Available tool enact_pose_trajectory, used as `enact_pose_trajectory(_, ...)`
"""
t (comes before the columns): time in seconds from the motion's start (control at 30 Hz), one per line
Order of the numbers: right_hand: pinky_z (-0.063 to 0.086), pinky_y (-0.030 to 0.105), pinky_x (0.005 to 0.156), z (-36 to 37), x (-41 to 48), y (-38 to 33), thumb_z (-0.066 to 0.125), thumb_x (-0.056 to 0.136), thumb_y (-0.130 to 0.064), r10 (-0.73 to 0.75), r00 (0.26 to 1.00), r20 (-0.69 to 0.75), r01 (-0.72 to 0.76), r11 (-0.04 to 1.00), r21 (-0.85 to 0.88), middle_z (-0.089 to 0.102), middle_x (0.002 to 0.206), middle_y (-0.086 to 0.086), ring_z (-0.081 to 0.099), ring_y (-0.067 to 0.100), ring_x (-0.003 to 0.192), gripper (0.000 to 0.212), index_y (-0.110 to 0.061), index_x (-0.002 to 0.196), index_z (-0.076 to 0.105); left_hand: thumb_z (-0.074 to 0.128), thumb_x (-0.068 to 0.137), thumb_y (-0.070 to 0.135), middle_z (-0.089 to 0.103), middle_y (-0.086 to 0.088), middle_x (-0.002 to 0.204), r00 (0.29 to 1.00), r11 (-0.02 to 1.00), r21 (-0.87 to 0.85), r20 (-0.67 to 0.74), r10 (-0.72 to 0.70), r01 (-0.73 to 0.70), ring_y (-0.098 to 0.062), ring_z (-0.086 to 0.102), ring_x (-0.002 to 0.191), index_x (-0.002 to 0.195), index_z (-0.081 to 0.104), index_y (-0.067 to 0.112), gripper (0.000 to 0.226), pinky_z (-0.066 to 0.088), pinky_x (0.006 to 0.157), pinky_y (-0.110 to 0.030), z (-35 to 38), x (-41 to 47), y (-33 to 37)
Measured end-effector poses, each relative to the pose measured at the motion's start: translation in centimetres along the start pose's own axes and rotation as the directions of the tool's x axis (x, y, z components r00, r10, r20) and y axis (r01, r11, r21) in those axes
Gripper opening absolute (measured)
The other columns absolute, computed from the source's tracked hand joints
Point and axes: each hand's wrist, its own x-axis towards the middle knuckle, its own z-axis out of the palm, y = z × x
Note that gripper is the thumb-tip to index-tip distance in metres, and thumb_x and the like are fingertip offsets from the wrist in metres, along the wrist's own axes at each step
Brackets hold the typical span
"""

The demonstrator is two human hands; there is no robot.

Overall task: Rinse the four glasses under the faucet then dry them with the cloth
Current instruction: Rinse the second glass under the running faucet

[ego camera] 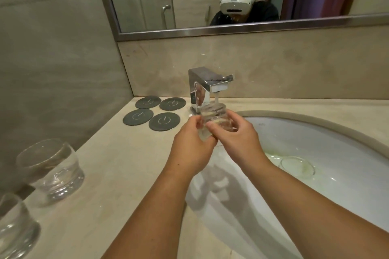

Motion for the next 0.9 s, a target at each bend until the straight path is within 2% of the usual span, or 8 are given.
enact_pose_trajectory(0.07, 0.059, 0.037, 0.1, -0.1, -0.1, -0.1, 0.087, 0.07, -0.055, 0.008, 1.0, 0.001, -0.008, 1.0, 0.024, 0.078, 0.112, -0.012, 0.073, 0.004, 0.106, 0.076, -0.03, 0.14, 0.067, 0.076, 0.096, 0.031, 0.063, 0.029, 0.107, 1.0, 1.0, -0.021, 0.005, 0.003, -0.003, -0.003, 0.061, 0.107, 0.124, 0.056, 0.04, 0.036, 0.046, 0.083, -0.016, 0.0, 0.1, -0.1)
enact_pose_trajectory(0.13, 0.06, 0.04, 0.099, -0.1, -0.1, 0.0, 0.087, 0.068, -0.055, 0.006, 1.0, 0.0, -0.006, 0.999, 0.036, 0.079, 0.11, -0.011, 0.074, 0.007, 0.105, 0.074, -0.033, 0.136, 0.07, 0.078, 0.094, 0.031, 0.065, 0.029, 0.11, 1.0, 0.999, -0.048, 0.02, -0.002, 0.003, -0.005, 0.064, 0.111, 0.122, 0.056, 0.043, 0.038, 0.051, 0.092, -0.022, 0.1, 0.1, -0.2)
enact_pose_trajectory(0.2, 0.06, 0.042, 0.1, 0.0, -0.1, 0.0, 0.087, 0.063, -0.06, 0.012, 1.0, -0.013, -0.012, 0.999, 0.05, 0.079, 0.114, -0.01, 0.074, 0.01, 0.108, 0.08, -0.033, 0.137, 0.069, 0.079, 0.093, 0.03, 0.068, 0.025, 0.119, 0.999, 0.997, -0.073, 0.033, -0.007, 0.009, -0.008, 0.065, 0.117, 0.126, 0.059, 0.043, 0.041, 0.054, 0.102, -0.034, 0.3, 0.2, -0.2)
enact_pose_trajectory(0.3, 0.059, 0.043, 0.102, 0.1, 0.2, 0.3, 0.088, 0.056, -0.069, 0.043, 0.999, -0.031, -0.04, 0.996, 0.08, 0.077, 0.122, -0.008, 0.073, 0.013, 0.114, 0.093, -0.032, 0.139, 0.068, 0.079, 0.092, 0.033, 0.067, 0.024, 0.123, 0.998, 0.996, -0.093, 0.057, -0.004, 0.009, -0.009, 0.063, 0.122, 0.124, 0.057, 0.047, 0.042, 0.052, 0.105, -0.035, 0.3, 0.2, -0.2)
enact_pose_trajectory(0.4, 0.061, 0.044, 0.097, 0.0, 0.4, 0.3, 0.093, 0.068, -0.055, 0.105, 0.994, -0.005, -0.102, 0.974, 0.202, 0.082, 0.108, -0.003, 0.077, 0.019, 0.103, 0.063, -0.029, 0.123, 0.077, 0.078, 0.081, 0.053, 0.063, 0.016, 0.137, 0.998, 0.996, -0.085, 0.068, 0.019, -0.013, -0.01, 0.06, 0.129, 0.136, 0.056, 0.043, 0.061, 0.05, 0.111, -0.037, 0.6, 0.3, -0.1)
enact_pose_trajectory(0.5, 0.061, 0.04, 0.083, -0.1, 0.2, -0.4, 0.086, 0.086, -0.041, 0.203, 0.975, 0.087, -0.22, 0.898, 0.382, 0.083, 0.094, 0.002, 0.078, 0.021, 0.085, 0.037, -0.019, 0.115, 0.078, 0.079, 0.079, 0.057, 0.065, 0.01, 0.132, 0.997, 0.996, -0.089, 0.081, -0.017, 0.024, -0.011, 0.066, 0.121, 0.139, 0.051, 0.038, 0.069, 0.054, 0.104, -0.036, 0.8, 0.4, -0.1)
enact_pose_trajectory(0.73, 0.063, 0.047, 0.089, 0.0, 0.2, -0.6, 0.07, 0.081, -0.073, 0.323, 0.923, 0.207, -0.383, 0.808, 0.447, 0.082, 0.106, 0.003, 0.078, 0.026, 0.093, 0.065, -0.021, 0.119, 0.077, 0.084, 0.089, 0.039, 0.075, 0.011, 0.108, 0.994, 0.942, -0.32, 0.061, -0.089, 0.104, 0.0, 0.072, 0.098, 0.132, 0.054, 0.032, 0.053, 0.053, 0.082, -0.022, 0.5, 0.6, 0.0)
enact_pose_trajectory(0.9, 0.062, 0.047, 0.086, -0.6, 0.4, -0.8, 0.063, 0.099, -0.055, 0.372, 0.9, 0.227, -0.434, 0.714, 0.549, 0.08, 0.104, 0.007, 0.078, 0.026, 0.097, 0.045, -0.015, 0.117, 0.074, 0.087, 0.064, 0.058, 0.08, 0.0, 0.113, 0.982, 0.847, -0.501, 0.037, -0.184, 0.178, -0.016, 0.078, 0.105, 0.125, 0.063, 0.028, 0.072, 0.058, 0.104, -0.044, 0.0, 0.9, 0.2)
